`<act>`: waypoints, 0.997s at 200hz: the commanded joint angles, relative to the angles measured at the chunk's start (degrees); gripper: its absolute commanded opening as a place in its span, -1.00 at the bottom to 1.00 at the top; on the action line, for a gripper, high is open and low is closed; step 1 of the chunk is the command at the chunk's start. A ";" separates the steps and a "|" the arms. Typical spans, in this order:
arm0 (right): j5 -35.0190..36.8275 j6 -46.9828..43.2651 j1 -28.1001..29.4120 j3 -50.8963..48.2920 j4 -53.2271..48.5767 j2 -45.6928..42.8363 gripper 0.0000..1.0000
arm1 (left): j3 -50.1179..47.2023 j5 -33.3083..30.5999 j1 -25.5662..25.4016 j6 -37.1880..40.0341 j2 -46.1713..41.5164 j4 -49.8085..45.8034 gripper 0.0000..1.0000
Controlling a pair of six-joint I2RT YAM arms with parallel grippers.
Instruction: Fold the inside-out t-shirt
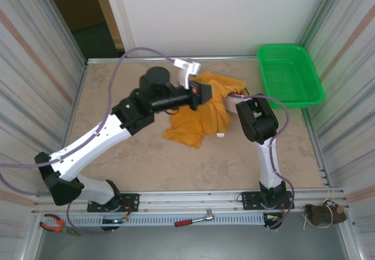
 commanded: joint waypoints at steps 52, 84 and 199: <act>-10.18 -9.84 2.88 -9.50 0.74 -14.08 -1.00 | -14.25 0.10 26.48 -6.56 -3.01 4.78 -1.00; -9.30 -15.75 3.60 -9.43 -3.74 -21.25 -1.00 | -17.64 0.59 34.17 -5.33 -0.41 4.38 -1.00; -10.94 -30.51 5.72 -3.17 -24.12 -32.58 -1.00 | -13.67 7.36 46.64 -2.16 12.93 0.45 -0.58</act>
